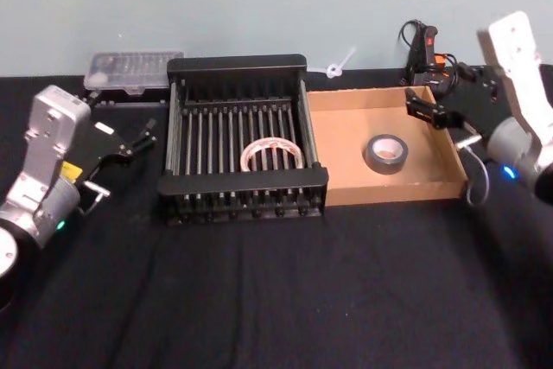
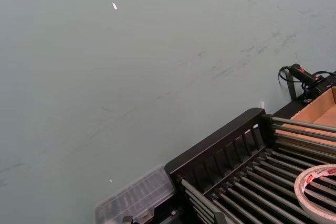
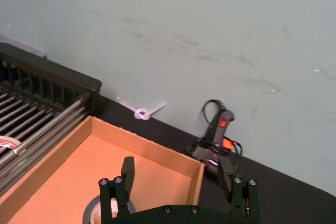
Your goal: Pick up the white tape and place it into the black box , Pick up the silver tape and place it into the brown box.
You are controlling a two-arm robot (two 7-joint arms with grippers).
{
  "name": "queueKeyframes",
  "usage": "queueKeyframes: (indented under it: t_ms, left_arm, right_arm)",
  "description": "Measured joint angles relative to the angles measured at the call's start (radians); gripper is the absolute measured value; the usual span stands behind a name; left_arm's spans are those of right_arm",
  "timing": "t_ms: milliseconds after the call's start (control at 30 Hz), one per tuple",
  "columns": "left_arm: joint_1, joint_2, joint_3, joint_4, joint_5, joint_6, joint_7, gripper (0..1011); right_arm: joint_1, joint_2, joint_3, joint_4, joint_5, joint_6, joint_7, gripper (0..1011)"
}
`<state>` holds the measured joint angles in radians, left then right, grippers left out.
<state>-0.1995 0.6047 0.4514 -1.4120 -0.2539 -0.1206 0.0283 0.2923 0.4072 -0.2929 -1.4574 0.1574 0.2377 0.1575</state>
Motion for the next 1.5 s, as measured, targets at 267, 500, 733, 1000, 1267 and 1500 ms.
queueKeyframes:
  t_ms: [267,500,733,1000,1267,1500]
  left_arm:
    - [0.000,0.000,0.000,0.000,0.000,0.000,0.000,1001]
    - [0.000,0.000,0.000,0.000,0.000,0.000,0.000,1001]
    - [0.000,0.000,0.000,0.000,0.000,0.000,0.000,1001]
    - [0.000,0.000,0.000,0.000,0.000,0.000,0.000,1001]
    - [0.000,0.000,0.000,0.000,0.000,0.000,0.000,1002]
    - [0.000,0.000,0.000,0.000,0.000,0.000,0.000,1001]
  right_arm:
    - [-0.093,-0.001,0.046,-0.011,-0.026,-0.111,-0.036,1002]
    - [-0.140,-0.002,0.067,-0.018,-0.046,-0.131,-0.045,1002]
    - [-0.160,-0.018,0.089,-0.027,-0.061,-0.144,-0.055,1002]
    - [-0.161,-0.019,0.090,-0.028,-0.063,-0.145,-0.056,1003]
    - [-0.161,-0.019,0.089,-0.028,-0.062,-0.146,-0.056,1002]
    - [-0.161,-0.018,0.088,-0.028,-0.062,-0.146,-0.056,1002]
